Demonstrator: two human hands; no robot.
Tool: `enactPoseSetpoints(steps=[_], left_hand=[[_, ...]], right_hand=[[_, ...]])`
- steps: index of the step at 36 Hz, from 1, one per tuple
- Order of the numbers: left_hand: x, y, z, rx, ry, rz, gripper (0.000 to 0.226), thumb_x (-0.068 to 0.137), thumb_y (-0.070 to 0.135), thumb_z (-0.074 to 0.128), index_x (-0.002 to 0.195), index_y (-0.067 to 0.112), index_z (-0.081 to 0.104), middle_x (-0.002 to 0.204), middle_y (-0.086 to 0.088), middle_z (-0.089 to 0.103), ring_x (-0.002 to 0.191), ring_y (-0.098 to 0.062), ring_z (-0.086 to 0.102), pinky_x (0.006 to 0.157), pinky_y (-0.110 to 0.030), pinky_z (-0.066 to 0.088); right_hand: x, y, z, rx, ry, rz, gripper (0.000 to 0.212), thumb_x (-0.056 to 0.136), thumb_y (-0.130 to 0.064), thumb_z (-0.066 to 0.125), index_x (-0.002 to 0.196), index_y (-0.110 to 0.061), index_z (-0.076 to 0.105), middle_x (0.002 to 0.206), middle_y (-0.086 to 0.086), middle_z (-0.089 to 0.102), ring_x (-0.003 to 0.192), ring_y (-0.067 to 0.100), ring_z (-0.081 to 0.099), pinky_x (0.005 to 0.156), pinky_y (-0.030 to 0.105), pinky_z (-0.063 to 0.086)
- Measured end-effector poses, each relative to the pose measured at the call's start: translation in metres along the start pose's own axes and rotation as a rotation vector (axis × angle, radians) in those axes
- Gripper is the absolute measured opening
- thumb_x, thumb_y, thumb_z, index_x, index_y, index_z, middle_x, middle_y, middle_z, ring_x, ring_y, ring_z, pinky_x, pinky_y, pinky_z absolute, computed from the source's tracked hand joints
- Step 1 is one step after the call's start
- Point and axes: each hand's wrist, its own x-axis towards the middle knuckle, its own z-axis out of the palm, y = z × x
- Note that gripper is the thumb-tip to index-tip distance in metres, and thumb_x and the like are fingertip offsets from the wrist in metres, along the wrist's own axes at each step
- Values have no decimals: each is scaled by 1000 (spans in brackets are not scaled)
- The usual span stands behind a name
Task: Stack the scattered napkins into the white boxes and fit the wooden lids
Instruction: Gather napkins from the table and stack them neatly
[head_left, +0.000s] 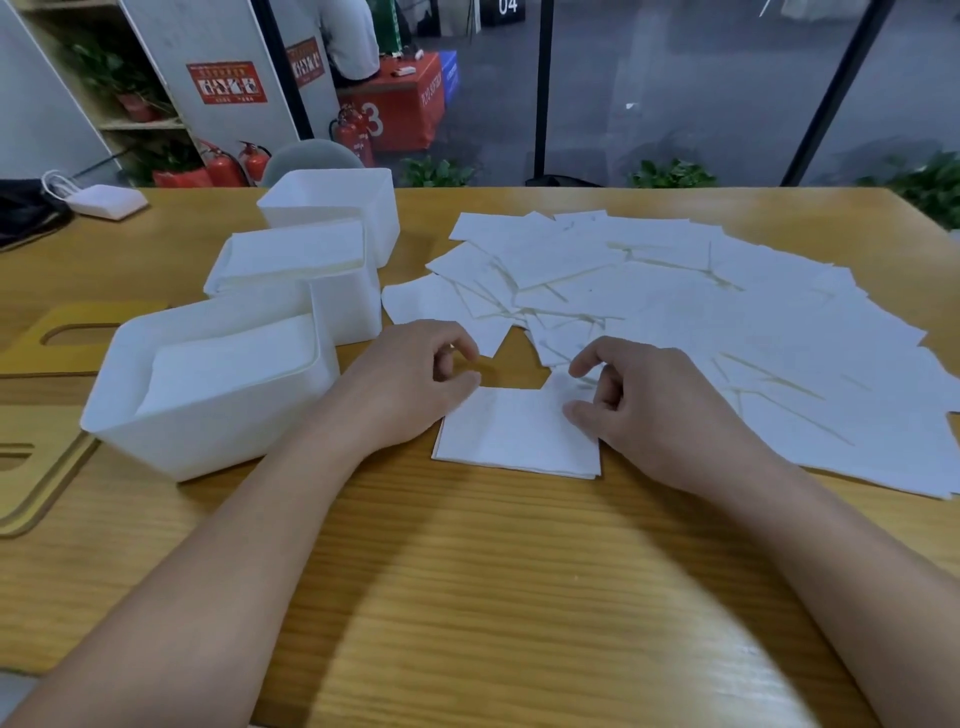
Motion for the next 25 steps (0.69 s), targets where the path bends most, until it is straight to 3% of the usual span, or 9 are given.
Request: enactPoseSetpoints(steps=[4, 7, 9, 13, 15, 17, 21, 23, 25], left_hand=[[3, -2, 6, 46, 43, 36, 11, 104, 32, 69, 110, 38, 76, 110, 17, 60, 102, -2, 57, 90, -23, 49], [3, 0, 10, 97, 13, 72, 23, 108, 34, 62, 125, 39, 78, 141, 21, 60, 134, -4, 44, 111, -24, 36], [1, 2, 14, 121, -14, 80, 31, 111, 36, 59, 137, 39, 73, 153, 24, 56, 142, -4, 36, 120, -30, 29], [-1, 6, 17, 149, 3, 85, 29, 112, 33, 56, 133, 27, 75, 143, 23, 64, 131, 2, 37, 117, -33, 31], [1, 6, 17, 178, 48, 104, 25, 109, 32, 59, 119, 17, 77, 118, 13, 74, 122, -1, 42, 113, -37, 38], [2, 7, 17, 176, 94, 112, 22, 106, 32, 65, 113, 15, 77, 93, 11, 70, 115, -3, 45, 105, -37, 45], [-2, 17, 13, 83, 175, 111, 22, 99, 31, 78, 121, 32, 80, 101, 41, 55, 107, 13, 49, 91, -13, 42], [-4, 21, 12, 40, 224, 127, 17, 97, 29, 80, 113, 35, 83, 101, 37, 62, 100, 17, 52, 88, -18, 44], [-7, 22, 10, -65, 242, 151, 15, 95, 26, 82, 103, 39, 84, 102, 24, 74, 97, 1, 62, 86, -29, 52]], right_hand=[[1, 0, 0, -1, 26, -4, 19, 93, -32, 78, 108, -36, 67, 72, -15, 67, 68, 6, 63, 63, 30, 51], [1, 1, 0, -1, 102, -29, 14, 94, -35, 78, 102, -36, 67, 70, -11, 66, 69, 6, 62, 64, 31, 51], [0, 0, 1, 23, 123, -47, 12, 95, -36, 77, 101, -37, 67, 71, -9, 66, 68, 8, 61, 65, 32, 53], [-2, -3, 7, 35, 83, -66, 10, 96, -37, 76, 102, -36, 68, 72, -10, 66, 68, 8, 61, 66, 35, 55], [-3, -4, 9, 26, 67, -77, 12, 96, -36, 77, 105, -36, 69, 74, -11, 66, 69, 8, 62, 66, 35, 55], [-3, -5, 10, 41, 70, -81, 13, 96, -36, 77, 107, -36, 70, 76, -12, 67, 68, 8, 61, 65, 31, 53], [-1, -6, 10, -5, 127, -121, 27, 95, -36, 77, 121, -36, 70, 93, -18, 66, 78, 6, 60, 69, 21, 46], [0, -4, 11, -35, 152, -150, 41, 95, -35, 78, 133, -36, 66, 106, -20, 61, 87, 3, 58, 76, 18, 44], [0, -3, 12, -60, 162, -177, 56, 94, -35, 79, 146, -39, 57, 123, -20, 54, 100, 0, 54, 86, 19, 44]])
